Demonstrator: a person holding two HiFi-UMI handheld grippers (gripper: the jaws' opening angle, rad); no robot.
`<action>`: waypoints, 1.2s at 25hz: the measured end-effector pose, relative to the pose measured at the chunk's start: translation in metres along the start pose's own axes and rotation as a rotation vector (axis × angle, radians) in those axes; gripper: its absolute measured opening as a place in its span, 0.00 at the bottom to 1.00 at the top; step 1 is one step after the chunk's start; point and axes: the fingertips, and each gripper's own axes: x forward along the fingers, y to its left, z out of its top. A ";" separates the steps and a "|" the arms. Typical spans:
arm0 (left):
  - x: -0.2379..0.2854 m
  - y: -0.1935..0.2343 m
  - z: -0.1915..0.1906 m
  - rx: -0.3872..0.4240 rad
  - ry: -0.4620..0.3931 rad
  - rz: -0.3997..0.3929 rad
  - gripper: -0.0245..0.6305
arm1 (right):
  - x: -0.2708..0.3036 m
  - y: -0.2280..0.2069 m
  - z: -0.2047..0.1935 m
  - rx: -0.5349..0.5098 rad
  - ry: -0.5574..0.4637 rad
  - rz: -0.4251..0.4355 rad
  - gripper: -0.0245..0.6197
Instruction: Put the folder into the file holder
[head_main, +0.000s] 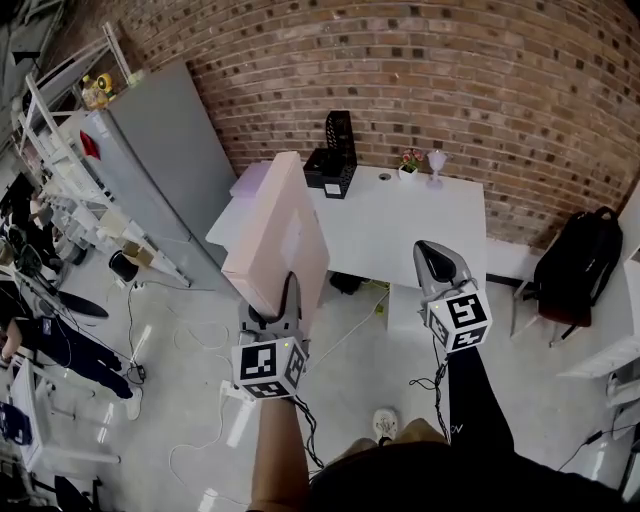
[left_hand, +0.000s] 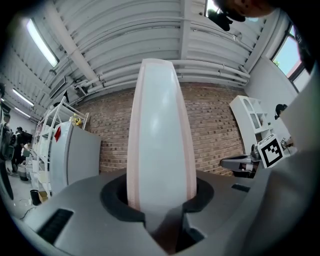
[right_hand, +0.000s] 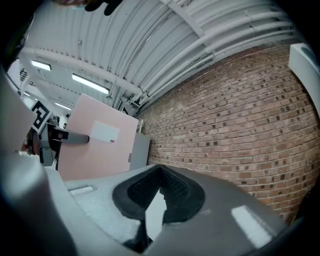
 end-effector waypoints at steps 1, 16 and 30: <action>0.008 -0.001 -0.001 -0.002 -0.002 0.002 0.26 | 0.005 -0.006 -0.002 0.001 0.001 0.000 0.04; 0.090 -0.013 0.004 0.019 -0.016 -0.012 0.26 | 0.062 -0.059 -0.013 0.024 -0.024 0.008 0.04; 0.132 0.011 -0.004 0.020 -0.006 -0.023 0.26 | 0.113 -0.065 -0.022 0.012 -0.021 0.020 0.04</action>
